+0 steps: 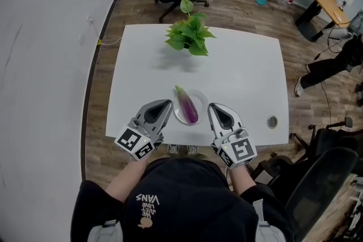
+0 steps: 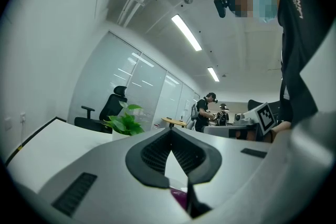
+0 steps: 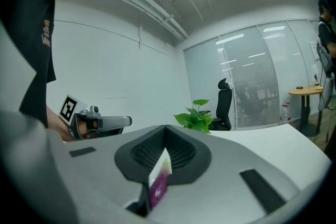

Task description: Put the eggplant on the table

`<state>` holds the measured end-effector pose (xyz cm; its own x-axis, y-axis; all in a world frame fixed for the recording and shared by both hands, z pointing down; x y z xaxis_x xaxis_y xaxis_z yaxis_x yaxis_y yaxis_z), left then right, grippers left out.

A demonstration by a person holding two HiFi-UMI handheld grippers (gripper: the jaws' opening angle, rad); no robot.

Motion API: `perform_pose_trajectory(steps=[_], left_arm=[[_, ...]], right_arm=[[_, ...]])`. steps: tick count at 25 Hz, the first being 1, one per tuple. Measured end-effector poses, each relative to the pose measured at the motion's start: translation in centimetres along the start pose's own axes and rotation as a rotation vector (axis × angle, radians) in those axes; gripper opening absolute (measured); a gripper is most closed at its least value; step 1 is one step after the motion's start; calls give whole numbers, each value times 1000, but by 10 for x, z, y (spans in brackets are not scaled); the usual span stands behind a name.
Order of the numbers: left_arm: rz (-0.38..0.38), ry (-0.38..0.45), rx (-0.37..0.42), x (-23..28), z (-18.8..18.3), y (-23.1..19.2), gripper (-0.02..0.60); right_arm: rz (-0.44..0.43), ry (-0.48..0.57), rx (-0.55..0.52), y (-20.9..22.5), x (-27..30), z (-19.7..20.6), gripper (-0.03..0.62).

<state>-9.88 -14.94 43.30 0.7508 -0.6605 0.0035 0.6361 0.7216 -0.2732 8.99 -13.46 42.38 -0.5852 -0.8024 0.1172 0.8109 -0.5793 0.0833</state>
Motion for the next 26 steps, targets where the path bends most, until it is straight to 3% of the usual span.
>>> perform_pose_trajectory(steps=[26], left_arm=[[-3, -29, -1, -1, 6, 6, 9]], right_arm=[[8, -41, 20, 1, -3, 8, 18]])
Point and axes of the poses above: the fingertips, and each gripper's own axes: x forward along the fingers, y to its right, z out of its underside, the point moved 5 cm from there along -x, backward along the fingers, and after that the axes turned 1 degree about -x, right-handed, at the moved point
